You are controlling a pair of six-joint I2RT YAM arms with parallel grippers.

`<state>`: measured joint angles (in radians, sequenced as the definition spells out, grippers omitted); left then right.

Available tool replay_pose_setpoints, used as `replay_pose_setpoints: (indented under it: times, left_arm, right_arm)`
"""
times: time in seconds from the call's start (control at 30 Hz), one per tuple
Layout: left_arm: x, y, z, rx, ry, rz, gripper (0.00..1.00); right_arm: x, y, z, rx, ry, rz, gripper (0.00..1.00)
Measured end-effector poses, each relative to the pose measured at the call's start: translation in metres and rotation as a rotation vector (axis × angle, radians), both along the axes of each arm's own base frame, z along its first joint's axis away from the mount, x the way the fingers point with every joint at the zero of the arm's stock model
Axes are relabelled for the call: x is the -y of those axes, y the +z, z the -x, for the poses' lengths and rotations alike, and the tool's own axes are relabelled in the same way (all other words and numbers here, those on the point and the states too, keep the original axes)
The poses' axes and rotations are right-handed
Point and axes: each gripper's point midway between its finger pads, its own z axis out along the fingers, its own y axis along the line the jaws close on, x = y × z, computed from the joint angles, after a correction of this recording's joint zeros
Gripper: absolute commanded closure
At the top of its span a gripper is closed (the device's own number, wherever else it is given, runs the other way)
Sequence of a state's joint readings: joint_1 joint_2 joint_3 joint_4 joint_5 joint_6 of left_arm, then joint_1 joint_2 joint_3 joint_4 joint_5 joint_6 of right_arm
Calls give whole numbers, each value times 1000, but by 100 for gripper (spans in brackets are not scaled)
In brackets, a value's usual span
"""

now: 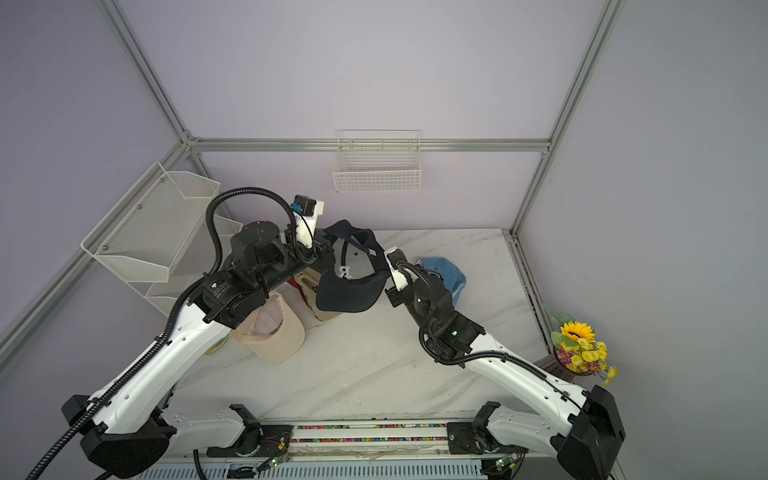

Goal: Open the adjustable buckle of the baseball cap
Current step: Pick up the baseball cap.

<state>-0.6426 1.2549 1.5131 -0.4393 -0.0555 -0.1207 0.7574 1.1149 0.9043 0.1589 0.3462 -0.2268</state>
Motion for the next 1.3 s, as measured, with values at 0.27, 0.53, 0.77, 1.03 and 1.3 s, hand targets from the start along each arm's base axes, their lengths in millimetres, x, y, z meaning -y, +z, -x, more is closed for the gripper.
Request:
replay_pose_setpoints:
  times: [0.27,0.53,0.77,1.03,1.3]
  left_arm:
    - [4,-32,8,-52,-46,-24,0]
    - [2,-71,20,-143,-73,-74,0]
    - [16,-48,63,-127,-289,-8,0]
    - [50,-61,59,-250,-419,30,15]
    - [64,-59,45,-276,-430,43,22]
  right_arm:
    - [12,36,12,97,-1,-83,100]
    - [18,59,21,164,9,-130,100]
    - [16,62,20,178,16,-133,100]
    - [9,56,16,171,28,-126,100]
    - [2,56,16,171,61,-137,100]
